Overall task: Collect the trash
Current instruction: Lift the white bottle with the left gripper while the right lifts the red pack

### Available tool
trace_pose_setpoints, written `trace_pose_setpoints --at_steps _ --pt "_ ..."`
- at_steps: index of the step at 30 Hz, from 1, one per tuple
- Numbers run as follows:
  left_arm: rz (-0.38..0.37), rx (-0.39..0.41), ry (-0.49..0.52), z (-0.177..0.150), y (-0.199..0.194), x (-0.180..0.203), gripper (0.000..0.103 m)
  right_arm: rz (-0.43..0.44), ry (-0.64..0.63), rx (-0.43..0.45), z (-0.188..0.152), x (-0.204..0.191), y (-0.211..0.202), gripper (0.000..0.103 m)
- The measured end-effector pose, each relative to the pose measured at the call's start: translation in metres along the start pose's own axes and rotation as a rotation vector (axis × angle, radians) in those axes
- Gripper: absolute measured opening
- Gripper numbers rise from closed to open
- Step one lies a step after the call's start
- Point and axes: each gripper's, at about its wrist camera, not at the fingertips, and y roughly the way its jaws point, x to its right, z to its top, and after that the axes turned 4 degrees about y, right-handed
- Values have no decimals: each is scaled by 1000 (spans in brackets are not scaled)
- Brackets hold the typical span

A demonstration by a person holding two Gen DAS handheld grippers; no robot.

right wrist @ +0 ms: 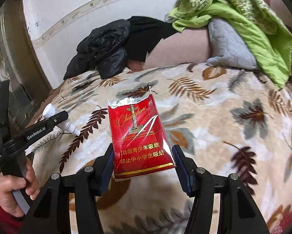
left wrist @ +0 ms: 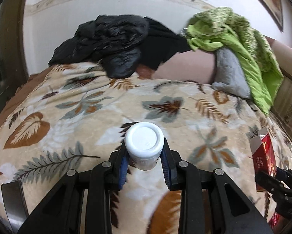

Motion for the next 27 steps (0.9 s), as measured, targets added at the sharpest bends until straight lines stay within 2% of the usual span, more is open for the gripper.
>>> trace_pose_setpoints --at_steps 4,11,19,27 --pt "-25 7 16 -4 -24 15 29 0 -18 19 -11 -3 -15 62" --pt "-29 -44 44 -37 -50 29 29 22 -9 59 -12 1 -21 62" --pt "-4 -56 28 -56 -46 22 29 34 -45 54 -11 -9 -16 62" --pt "36 -27 59 -53 -42 19 29 6 -47 54 -11 -7 -14 62"
